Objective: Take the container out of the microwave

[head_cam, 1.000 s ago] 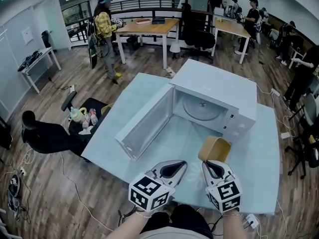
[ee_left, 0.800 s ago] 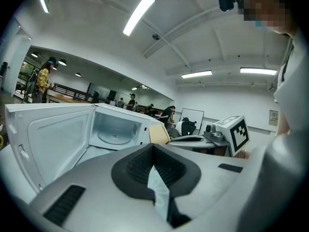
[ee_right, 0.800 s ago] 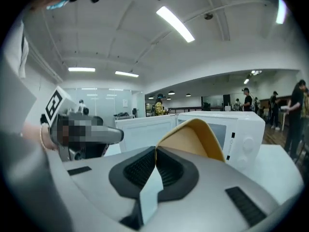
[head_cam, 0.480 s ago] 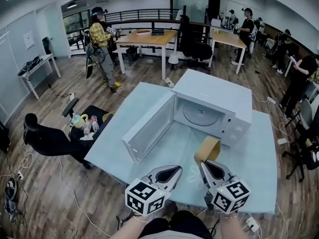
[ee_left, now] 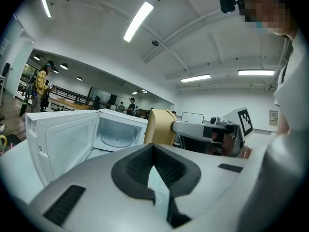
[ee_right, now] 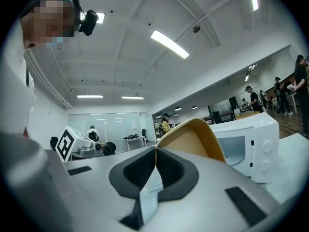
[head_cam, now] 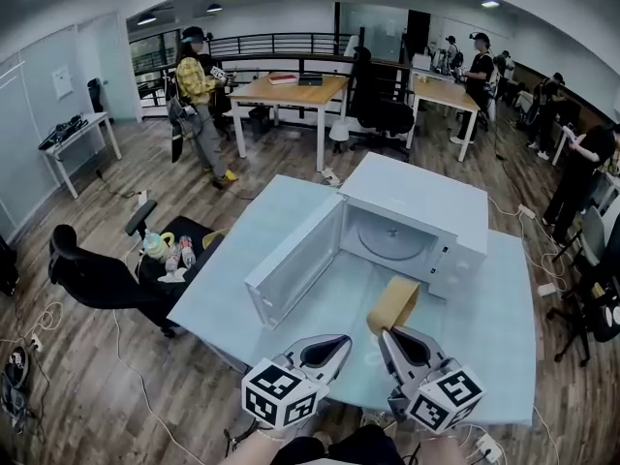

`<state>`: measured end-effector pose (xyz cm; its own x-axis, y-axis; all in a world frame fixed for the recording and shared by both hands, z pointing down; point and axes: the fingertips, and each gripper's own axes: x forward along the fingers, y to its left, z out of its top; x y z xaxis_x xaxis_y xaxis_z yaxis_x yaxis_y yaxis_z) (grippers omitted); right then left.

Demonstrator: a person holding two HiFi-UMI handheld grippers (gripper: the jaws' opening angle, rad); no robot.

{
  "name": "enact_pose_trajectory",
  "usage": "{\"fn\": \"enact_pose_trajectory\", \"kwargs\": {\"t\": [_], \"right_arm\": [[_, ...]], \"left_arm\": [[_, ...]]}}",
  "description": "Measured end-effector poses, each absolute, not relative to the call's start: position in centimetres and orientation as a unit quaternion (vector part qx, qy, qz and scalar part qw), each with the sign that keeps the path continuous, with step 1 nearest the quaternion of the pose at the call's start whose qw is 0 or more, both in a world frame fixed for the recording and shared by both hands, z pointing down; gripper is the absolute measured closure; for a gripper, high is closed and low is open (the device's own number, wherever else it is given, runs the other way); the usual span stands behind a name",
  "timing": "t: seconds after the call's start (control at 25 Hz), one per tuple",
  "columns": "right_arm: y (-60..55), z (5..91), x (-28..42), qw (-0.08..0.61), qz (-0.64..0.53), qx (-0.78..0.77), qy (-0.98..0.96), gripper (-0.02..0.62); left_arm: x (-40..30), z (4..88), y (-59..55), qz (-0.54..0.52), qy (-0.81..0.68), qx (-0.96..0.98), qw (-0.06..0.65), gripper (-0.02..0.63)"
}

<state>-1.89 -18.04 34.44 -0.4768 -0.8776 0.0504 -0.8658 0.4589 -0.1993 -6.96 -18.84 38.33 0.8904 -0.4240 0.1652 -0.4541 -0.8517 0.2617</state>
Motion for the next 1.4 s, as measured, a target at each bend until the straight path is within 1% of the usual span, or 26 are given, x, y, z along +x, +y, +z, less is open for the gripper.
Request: {"fn": "enact_pose_trajectory", "kwargs": {"t": [0.2, 0.32, 0.52, 1.04, 1.4], "right_arm": [[-18.6, 33.9, -0.6, 0.062, -0.115, -0.545, 0.828, 0.577], [-18.5, 33.8, -0.1, 0.07, -0.122, -0.55, 0.823, 0.577], [-18.5, 34.1, 0.0, 0.058, -0.114, -0.548, 0.827, 0.577], [-18.8, 33.8, -1.0, 0.06, -0.113, -0.526, 0.841, 0.578], [-19.1, 34.7, -1.5, 0.021, -0.098, -0.524, 0.846, 0.577]], "left_arm": [[-7.1, 38.5, -18.8, 0.048, -0.229, 0.96, 0.152, 0.609], [-6.9, 38.6, -18.8, 0.045, -0.229, 0.96, 0.155, 0.609], [-6.6, 38.6, -18.9, 0.04, -0.229, 0.961, 0.15, 0.609], [-6.5, 38.7, -18.7, 0.044, -0.237, 0.959, 0.15, 0.609], [-6.2, 38.4, -18.9, 0.04, -0.234, 0.96, 0.146, 0.609]]}}
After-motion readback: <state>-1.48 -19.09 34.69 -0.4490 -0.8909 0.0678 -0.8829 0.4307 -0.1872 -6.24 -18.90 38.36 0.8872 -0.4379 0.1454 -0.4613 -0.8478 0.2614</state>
